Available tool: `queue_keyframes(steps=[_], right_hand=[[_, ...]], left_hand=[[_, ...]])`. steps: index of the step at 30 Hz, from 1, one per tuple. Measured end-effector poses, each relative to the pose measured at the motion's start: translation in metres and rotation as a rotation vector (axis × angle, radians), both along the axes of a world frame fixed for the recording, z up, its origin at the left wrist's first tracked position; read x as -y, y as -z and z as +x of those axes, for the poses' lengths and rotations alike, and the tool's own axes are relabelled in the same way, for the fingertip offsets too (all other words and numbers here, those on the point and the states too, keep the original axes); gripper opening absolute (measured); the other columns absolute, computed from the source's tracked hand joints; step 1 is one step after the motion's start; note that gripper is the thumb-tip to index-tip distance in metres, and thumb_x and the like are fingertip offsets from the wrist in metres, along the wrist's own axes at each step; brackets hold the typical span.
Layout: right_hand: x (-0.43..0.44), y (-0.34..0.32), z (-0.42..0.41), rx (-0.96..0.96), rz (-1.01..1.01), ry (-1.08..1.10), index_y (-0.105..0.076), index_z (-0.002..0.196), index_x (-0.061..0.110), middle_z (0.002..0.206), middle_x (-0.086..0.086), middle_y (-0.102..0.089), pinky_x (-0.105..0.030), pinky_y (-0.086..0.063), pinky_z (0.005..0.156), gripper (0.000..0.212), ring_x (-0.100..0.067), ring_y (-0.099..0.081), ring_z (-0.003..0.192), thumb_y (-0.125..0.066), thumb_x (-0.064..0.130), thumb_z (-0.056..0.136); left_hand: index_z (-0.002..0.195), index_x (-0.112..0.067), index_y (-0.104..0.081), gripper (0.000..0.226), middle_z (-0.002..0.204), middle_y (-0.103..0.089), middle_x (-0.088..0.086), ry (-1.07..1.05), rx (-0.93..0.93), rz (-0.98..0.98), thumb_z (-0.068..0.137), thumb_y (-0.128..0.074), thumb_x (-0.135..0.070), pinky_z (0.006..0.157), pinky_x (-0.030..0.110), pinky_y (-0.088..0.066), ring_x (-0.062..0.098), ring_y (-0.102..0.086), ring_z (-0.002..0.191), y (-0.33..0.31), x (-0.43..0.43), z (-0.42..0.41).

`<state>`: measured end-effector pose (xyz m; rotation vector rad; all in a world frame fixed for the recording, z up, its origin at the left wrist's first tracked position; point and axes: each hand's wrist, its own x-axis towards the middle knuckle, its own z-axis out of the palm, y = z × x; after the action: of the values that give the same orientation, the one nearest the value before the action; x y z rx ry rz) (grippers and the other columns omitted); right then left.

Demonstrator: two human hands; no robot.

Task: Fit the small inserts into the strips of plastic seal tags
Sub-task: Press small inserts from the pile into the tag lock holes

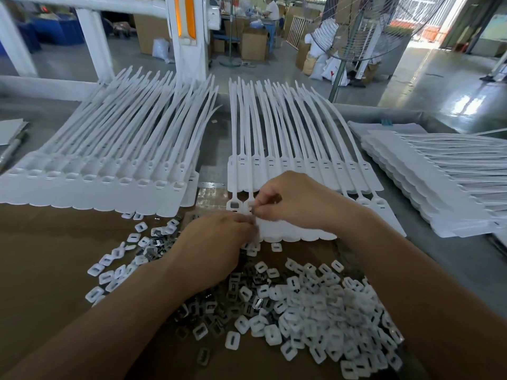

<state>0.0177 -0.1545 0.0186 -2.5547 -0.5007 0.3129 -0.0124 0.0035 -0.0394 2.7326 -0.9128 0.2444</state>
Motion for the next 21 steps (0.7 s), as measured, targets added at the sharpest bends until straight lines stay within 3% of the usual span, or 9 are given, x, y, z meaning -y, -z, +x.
queue_keyframes(steps=[3,7,10,14,19,21], right_hand=[[0.008,0.001,-0.016,-0.086,-0.068,-0.079,-0.068,0.082,0.030,0.077,0.017,-0.063,-0.012,-0.045,0.065,0.003,0.001,-0.060,0.073,-0.068,0.027,0.081],[0.014,0.004,-0.029,-0.146,-0.094,-0.119,-0.069,0.076,0.029,0.070,0.019,-0.062,-0.018,-0.052,0.073,0.010,0.005,-0.059,0.072,-0.072,0.020,0.077],[0.017,0.003,-0.033,-0.159,-0.089,-0.140,-0.070,0.079,0.026,0.061,0.025,-0.059,-0.004,-0.045,0.066,0.011,0.014,-0.055,0.066,-0.072,0.015,0.077],[0.013,0.002,-0.037,-0.184,-0.125,-0.179,-0.071,0.087,0.022,0.071,0.019,-0.059,-0.013,-0.049,0.073,0.011,0.005,-0.057,0.071,-0.073,0.018,0.077],[0.004,0.001,-0.042,-0.136,-0.066,-0.218,-0.070,0.088,0.020,0.069,0.020,-0.054,-0.002,-0.040,0.064,0.013,0.014,-0.050,0.063,-0.074,0.019,0.076],[-0.001,0.004,-0.043,-0.120,-0.098,-0.239,-0.069,0.095,0.022,0.070,0.019,-0.052,0.000,-0.038,0.060,0.022,0.011,-0.049,0.063,-0.075,0.026,0.074]], left_hand=[[0.116,-0.031,-0.060,0.047,0.121,-0.057,-0.016,0.013,0.000,-0.024,0.081,-0.044,-0.003,0.085,0.015,-0.037,0.005,-0.053,0.106,0.001,0.000,0.001],[0.112,-0.024,-0.064,0.048,0.124,-0.058,-0.009,0.004,-0.010,-0.018,0.075,-0.047,0.002,0.093,0.027,-0.042,0.012,-0.052,0.113,-0.002,0.002,0.000],[0.117,-0.019,-0.061,0.051,0.129,-0.055,-0.005,-0.017,-0.001,-0.001,0.074,-0.049,0.005,0.097,0.029,-0.039,0.015,-0.050,0.118,-0.002,0.003,0.000],[0.122,-0.021,-0.058,0.053,0.133,-0.050,-0.007,-0.014,-0.002,-0.002,0.076,-0.047,0.003,0.100,0.026,-0.035,0.012,-0.046,0.122,-0.003,0.003,0.001],[0.115,-0.027,-0.061,0.047,0.133,-0.049,-0.014,0.014,-0.036,-0.001,0.077,-0.045,-0.004,0.096,0.021,-0.037,0.007,-0.046,0.120,-0.005,0.000,0.001],[0.116,-0.030,-0.060,0.043,0.134,-0.047,-0.016,0.023,-0.049,-0.001,0.080,-0.046,-0.010,0.096,0.017,-0.033,0.003,-0.044,0.120,-0.006,-0.001,0.001]])
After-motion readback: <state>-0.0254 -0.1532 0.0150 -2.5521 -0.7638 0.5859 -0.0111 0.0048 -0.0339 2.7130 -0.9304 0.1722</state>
